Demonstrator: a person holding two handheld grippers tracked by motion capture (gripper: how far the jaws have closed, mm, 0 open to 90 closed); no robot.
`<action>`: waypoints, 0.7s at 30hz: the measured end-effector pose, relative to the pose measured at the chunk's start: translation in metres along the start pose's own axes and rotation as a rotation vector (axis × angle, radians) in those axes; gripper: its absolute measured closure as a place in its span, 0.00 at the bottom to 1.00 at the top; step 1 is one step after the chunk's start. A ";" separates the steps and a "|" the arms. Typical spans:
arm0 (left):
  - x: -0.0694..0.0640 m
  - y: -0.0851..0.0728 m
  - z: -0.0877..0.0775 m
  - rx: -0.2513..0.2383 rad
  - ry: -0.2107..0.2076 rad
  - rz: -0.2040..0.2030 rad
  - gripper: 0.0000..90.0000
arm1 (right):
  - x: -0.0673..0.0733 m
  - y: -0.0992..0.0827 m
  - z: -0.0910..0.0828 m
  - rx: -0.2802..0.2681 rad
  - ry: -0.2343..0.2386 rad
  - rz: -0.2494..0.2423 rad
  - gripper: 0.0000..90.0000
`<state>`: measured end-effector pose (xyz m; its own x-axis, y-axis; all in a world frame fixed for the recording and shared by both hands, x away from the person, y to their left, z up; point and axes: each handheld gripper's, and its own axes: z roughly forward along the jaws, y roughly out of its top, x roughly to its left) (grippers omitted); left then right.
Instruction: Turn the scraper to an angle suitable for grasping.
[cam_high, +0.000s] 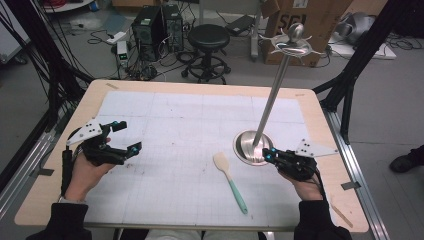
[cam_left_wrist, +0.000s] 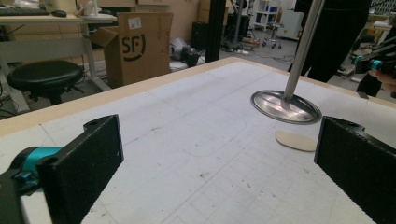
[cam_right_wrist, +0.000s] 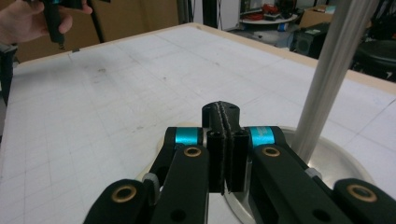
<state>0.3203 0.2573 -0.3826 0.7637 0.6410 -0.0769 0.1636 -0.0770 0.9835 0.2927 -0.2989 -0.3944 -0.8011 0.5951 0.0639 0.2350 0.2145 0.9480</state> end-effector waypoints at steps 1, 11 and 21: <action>0.000 0.000 0.001 0.002 0.000 0.000 0.02 | 0.001 -0.003 0.005 0.020 0.008 0.007 1.00; -0.002 -0.001 0.003 0.009 -0.005 0.008 0.02 | 0.010 -0.016 0.043 0.150 0.095 0.016 1.00; -0.003 -0.002 0.004 0.018 -0.008 0.009 0.02 | 0.024 -0.023 0.078 0.281 0.145 0.013 1.00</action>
<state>0.3204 0.2528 -0.3851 0.7700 0.6343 -0.0691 0.1674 -0.0963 0.9812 0.3109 -0.2296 -0.4388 -0.8625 0.4868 0.1384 0.3723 0.4251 0.8251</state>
